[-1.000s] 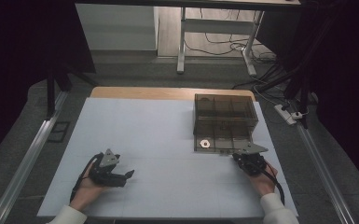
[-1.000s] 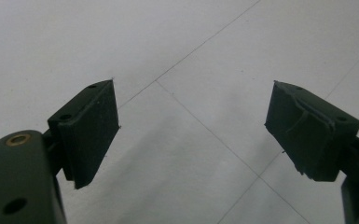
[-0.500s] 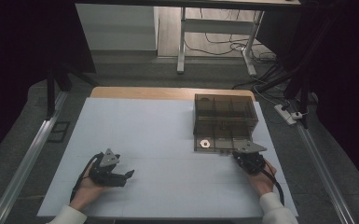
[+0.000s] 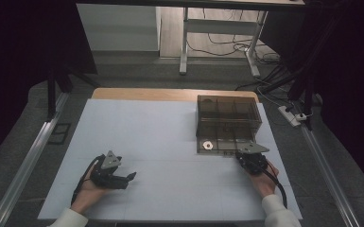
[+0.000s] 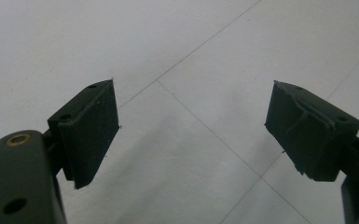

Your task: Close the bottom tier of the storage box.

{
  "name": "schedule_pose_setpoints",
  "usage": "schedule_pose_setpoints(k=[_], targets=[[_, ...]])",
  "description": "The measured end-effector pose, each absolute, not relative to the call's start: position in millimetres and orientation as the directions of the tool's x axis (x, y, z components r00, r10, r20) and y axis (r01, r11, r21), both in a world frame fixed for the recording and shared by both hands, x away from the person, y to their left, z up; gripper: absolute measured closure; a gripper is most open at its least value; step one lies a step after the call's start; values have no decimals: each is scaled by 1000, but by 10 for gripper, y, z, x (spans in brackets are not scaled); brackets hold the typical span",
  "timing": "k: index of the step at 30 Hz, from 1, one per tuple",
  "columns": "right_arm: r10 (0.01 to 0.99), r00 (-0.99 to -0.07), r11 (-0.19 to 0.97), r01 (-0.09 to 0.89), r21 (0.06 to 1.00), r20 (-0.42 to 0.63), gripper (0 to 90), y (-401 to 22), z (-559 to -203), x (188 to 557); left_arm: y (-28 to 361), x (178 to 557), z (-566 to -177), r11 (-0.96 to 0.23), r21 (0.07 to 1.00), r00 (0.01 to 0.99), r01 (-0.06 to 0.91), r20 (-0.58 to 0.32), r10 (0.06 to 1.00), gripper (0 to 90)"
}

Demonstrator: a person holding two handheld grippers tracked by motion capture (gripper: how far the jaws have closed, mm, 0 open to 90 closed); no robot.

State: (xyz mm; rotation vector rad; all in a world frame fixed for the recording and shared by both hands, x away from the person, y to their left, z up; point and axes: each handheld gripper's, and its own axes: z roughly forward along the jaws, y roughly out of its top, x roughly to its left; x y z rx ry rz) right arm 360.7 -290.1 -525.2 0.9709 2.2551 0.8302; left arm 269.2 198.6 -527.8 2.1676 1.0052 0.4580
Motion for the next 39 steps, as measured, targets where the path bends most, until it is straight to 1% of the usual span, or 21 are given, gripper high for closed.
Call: schedule_pose_setpoints(k=[39], targets=[[784,-571,539,433,723,-243,900,-2843,-5268,3789,1984,2716,-5293,-459,713,634,530,27,773,172]])
